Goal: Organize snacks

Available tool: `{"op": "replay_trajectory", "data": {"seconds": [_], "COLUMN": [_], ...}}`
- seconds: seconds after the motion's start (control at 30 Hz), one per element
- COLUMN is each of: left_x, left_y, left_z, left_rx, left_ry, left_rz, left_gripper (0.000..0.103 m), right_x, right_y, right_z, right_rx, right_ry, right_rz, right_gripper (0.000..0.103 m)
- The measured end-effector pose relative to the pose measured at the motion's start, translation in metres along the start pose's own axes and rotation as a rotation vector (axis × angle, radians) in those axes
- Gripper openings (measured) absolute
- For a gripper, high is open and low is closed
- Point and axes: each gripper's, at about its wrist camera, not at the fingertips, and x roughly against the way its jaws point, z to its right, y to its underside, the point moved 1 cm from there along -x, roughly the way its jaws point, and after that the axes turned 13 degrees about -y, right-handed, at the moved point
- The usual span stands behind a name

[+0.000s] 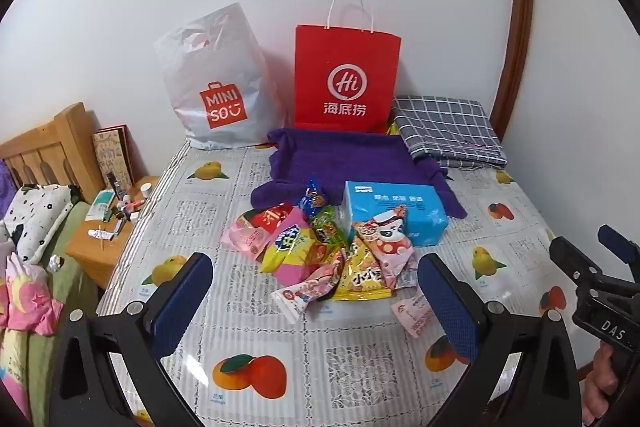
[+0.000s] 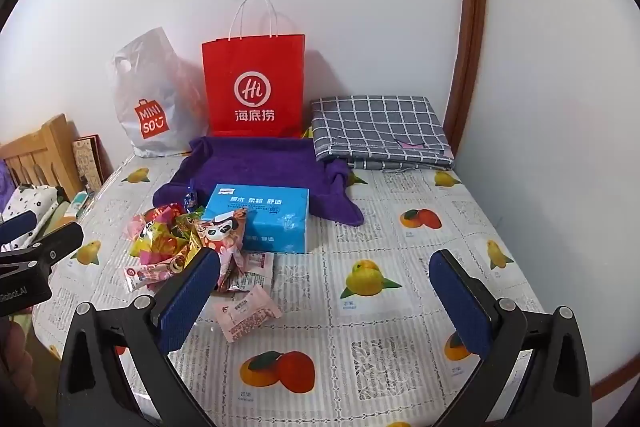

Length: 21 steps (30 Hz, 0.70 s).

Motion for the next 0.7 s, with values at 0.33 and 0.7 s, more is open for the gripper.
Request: {"op": "replay_trajectory", "data": {"seconds": [0.33, 0.7], "left_x": [0.0049, 0.0031], "left_y": [-0.0016, 0.0009], "left_z": [0.0060, 0.0064], "left_rx": [0.004, 0.003], "left_ry": [0.024, 0.031], "left_rz": [0.013, 0.009], "left_gripper": [0.103, 0.103], "right_x": [0.0070, 0.0067], "right_y": [0.0048, 0.0055], "right_z": [0.0031, 0.0037], "right_rx": [-0.012, -0.010], "right_ry": [0.017, 0.016], "right_rz": [0.000, -0.001], "right_gripper": [0.103, 0.103]}}
